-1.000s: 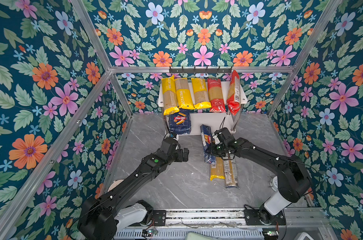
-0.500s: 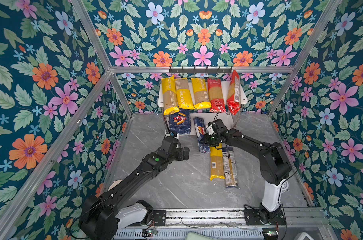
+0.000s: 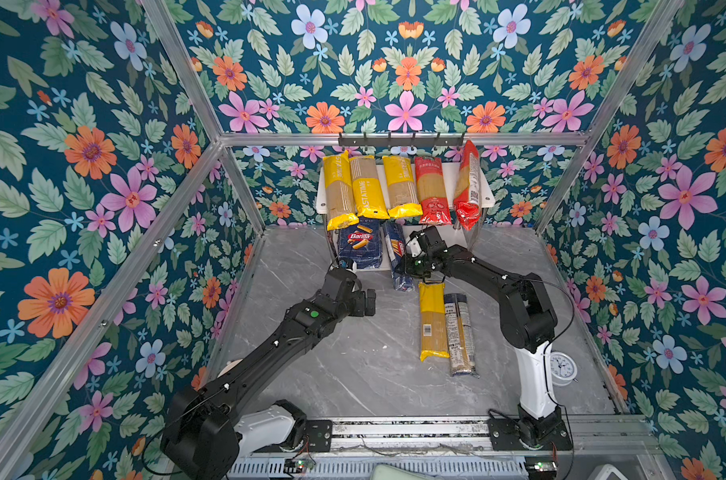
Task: Place and organize the pasta boxes and bags onto the shelf
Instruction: 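Stand the Spaghetti box upright beside the Rigatoni box with the right gripper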
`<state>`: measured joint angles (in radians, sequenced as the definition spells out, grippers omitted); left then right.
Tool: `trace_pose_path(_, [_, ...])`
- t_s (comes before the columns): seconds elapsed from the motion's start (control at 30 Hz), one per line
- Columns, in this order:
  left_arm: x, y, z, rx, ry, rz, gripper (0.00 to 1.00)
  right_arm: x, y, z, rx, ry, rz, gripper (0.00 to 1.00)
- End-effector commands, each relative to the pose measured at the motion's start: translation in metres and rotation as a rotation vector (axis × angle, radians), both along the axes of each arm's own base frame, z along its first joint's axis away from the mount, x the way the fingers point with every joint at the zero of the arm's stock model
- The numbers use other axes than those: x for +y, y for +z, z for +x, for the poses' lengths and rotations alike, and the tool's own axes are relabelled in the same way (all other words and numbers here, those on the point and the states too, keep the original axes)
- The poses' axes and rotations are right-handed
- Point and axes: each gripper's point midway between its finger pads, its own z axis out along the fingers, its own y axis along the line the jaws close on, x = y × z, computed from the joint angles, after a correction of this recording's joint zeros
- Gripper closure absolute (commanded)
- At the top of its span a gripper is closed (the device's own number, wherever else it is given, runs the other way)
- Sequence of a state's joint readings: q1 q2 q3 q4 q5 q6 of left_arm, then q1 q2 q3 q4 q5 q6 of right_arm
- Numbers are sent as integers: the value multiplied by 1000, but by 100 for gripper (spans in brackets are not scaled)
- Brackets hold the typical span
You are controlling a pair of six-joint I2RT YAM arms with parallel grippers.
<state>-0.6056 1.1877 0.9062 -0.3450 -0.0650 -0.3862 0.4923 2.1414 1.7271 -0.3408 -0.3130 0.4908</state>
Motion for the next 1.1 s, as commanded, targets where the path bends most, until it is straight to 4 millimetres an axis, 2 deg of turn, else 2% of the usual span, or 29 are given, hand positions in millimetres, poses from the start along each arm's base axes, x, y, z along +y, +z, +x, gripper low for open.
trace_pose_path(0.0, [6, 2, 3, -10, 10, 36, 1, 5, 20, 25, -118, -9, 14, 62])
trace_pose_path(0.37, [13, 10, 4, -39, 39, 36, 1, 0, 18, 54, -146, -80, -15, 61])
trace_pose_path(0.43, [15, 11, 4, -43, 48, 37, 1, 0, 16, 57, -138, -88, -11, 57])
trace_pose_path(0.5, [17, 12, 3, -49, 55, 37, 0, 1, 15, 59, -129, -89, -6, 49])
trace_pose_path(0.57, [18, 14, 2, -56, 60, 32, 1, 3, 14, 58, -119, -84, 0, 37])
trace_pose_path(0.67, [20, 14, 0, -58, 63, 28, 1, 2, 15, 56, -111, -87, 2, 31])
trace_pose_path(1.07, [24, 12, -9, -63, 74, -17, 1, -11, 8, 32, -67, -101, -31, 31])
